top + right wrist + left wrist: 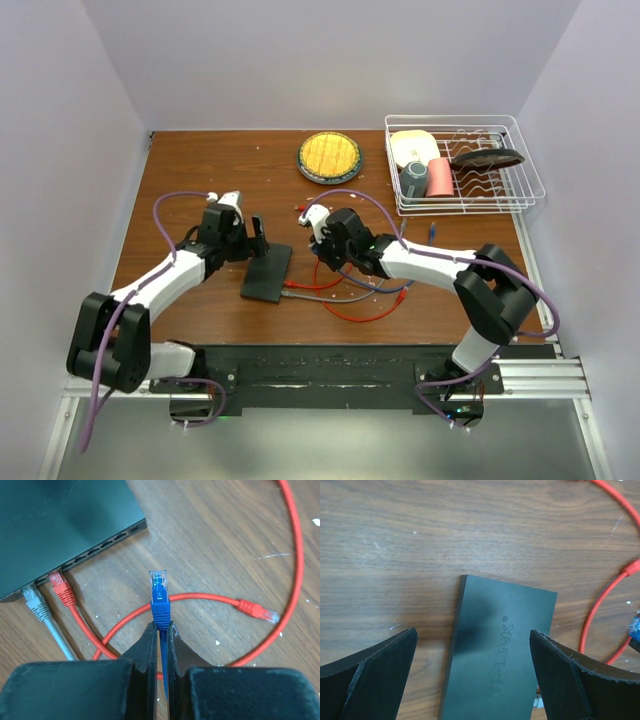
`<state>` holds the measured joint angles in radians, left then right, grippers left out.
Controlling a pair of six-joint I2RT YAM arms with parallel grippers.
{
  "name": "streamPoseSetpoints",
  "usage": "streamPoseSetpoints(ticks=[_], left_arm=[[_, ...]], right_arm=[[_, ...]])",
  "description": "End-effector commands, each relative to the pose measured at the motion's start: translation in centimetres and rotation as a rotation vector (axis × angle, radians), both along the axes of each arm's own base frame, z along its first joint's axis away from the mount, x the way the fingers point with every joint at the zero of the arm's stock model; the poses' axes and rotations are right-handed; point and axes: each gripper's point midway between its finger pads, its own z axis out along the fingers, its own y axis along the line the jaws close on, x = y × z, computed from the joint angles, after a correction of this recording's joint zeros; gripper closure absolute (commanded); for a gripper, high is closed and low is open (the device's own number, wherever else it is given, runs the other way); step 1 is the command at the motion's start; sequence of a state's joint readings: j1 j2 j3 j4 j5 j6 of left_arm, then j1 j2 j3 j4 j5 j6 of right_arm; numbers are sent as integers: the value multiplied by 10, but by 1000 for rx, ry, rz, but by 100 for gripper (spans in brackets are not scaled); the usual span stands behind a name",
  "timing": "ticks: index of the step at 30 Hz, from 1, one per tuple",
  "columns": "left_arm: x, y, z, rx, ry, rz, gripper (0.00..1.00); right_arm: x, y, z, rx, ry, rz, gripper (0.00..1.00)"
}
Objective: Insert the plug into the switch port
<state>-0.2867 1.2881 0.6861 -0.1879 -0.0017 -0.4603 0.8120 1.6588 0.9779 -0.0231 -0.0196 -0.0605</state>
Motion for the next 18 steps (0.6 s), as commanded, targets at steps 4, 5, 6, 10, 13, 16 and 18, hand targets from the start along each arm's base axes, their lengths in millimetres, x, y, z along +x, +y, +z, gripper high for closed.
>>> streamPoseSetpoints(ticks=[4, 5, 6, 10, 13, 16, 18], left_arm=[[10, -20, -13, -70, 25, -82, 4], [10, -22, -17, -75, 34, -90, 4], [9, -23, -19, -79, 38, -96, 6], [8, -29, -19, -106, 33, -114, 10], [7, -29, -20, -112, 36, -110, 12], [4, -28, -24, -114, 49, -105, 13], [2, -28, -25, -119, 55, -96, 13]], right_arm=[[3, 21, 11, 10, -15, 80, 100], [3, 22, 7, 0, -11, 84, 100], [1, 24, 6, -6, -8, 92, 100], [-5, 27, -5, -64, 3, 116, 100], [-10, 32, -11, -88, 0, 129, 100], [-16, 39, -16, -106, -5, 150, 100], [-25, 45, -22, -125, 2, 176, 100]])
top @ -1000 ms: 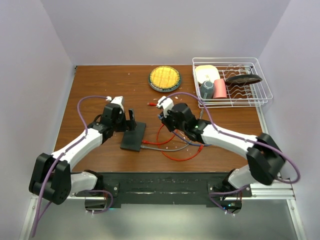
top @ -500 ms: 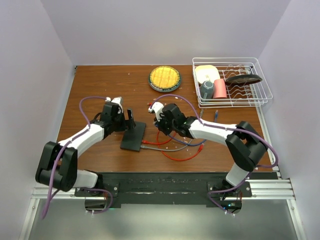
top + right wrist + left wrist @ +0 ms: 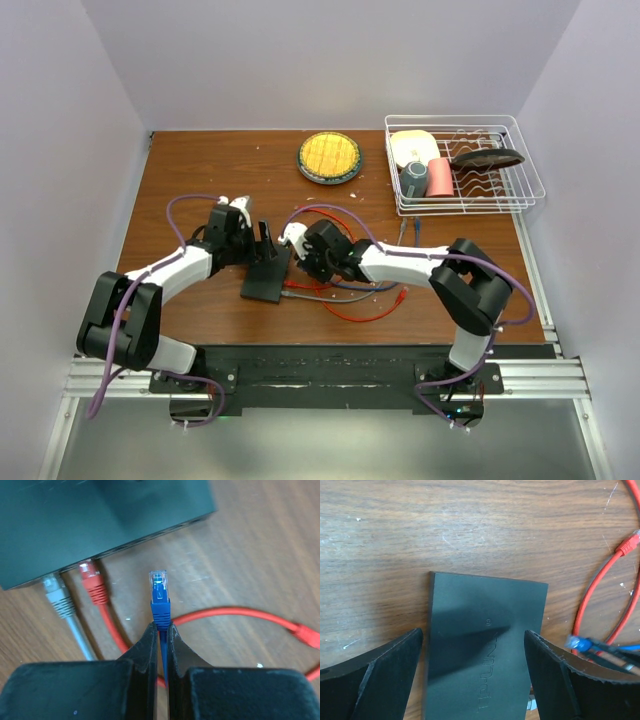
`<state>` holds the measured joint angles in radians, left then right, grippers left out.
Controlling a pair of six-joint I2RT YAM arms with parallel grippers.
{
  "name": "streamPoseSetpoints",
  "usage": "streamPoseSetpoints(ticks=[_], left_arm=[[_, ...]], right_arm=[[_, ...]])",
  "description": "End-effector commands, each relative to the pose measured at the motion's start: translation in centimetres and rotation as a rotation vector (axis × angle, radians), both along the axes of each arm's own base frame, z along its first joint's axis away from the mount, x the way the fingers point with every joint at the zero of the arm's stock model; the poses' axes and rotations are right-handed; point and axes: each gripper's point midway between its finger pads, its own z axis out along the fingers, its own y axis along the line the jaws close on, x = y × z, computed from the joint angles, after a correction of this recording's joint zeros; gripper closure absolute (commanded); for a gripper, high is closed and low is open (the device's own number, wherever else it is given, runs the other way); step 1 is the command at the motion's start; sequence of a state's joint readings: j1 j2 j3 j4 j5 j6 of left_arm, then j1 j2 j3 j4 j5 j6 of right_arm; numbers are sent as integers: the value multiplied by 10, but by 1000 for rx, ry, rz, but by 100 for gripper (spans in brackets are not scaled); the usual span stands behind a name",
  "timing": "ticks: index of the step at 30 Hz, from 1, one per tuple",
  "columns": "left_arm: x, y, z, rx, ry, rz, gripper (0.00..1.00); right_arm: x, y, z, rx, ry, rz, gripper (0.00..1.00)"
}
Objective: Insert the plug into the switch port
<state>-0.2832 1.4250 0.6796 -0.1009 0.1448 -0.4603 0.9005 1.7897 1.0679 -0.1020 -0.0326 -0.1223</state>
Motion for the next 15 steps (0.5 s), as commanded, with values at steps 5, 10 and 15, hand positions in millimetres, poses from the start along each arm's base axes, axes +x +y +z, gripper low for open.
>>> streamPoseSetpoints(ticks=[5, 10, 15], left_arm=[[-1, -1, 1, -36, -9, 28, 14], [-5, 3, 4, -36, -15, 51, 13], [-7, 4, 5, -37, -14, 51, 13]], right_arm=[[-8, 28, 4, -37, -57, 64, 100], [-11, 31, -5, -82, -61, 75, 100], [-6, 23, -10, -132, -81, 61, 100]])
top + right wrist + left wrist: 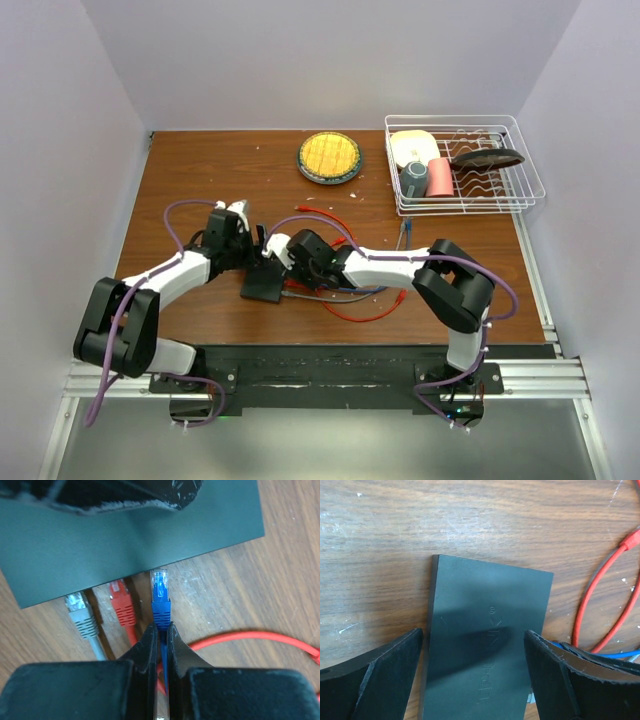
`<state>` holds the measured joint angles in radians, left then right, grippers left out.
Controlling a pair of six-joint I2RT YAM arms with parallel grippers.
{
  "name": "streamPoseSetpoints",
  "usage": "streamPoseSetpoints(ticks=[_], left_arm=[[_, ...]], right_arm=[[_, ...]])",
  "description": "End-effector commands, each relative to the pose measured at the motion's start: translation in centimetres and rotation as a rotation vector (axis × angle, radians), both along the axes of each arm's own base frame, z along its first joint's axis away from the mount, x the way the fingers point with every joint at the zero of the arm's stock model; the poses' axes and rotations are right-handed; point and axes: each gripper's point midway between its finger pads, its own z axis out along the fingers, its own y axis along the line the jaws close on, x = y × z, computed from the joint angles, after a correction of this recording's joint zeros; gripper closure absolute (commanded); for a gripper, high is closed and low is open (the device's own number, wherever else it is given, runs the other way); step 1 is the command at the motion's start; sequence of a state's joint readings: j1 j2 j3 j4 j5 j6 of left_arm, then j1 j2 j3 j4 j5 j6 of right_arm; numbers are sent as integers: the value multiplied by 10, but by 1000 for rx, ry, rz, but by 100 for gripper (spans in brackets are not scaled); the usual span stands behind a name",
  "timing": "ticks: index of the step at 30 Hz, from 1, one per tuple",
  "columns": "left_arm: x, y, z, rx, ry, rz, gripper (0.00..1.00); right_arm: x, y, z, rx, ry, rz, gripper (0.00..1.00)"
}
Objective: Insert the plug into the switch port
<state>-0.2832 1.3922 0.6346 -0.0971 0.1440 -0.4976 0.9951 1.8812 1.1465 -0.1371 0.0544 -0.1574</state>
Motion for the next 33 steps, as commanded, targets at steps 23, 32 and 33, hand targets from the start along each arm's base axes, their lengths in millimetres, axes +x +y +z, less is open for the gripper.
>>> streamPoseSetpoints(ticks=[23, 32, 33], left_arm=[[0, -9, 5, -76, -25, -23, 14], [-2, -13, 2, -93, -15, -34, 14], [-3, -13, 2, -94, -13, -34, 14]], right_arm=[[3, 17, 11, -10, -34, 26, 100], [-2, 27, 12, -2, -34, 47, 100], [-3, 27, 12, -2, -34, 48, 100]])
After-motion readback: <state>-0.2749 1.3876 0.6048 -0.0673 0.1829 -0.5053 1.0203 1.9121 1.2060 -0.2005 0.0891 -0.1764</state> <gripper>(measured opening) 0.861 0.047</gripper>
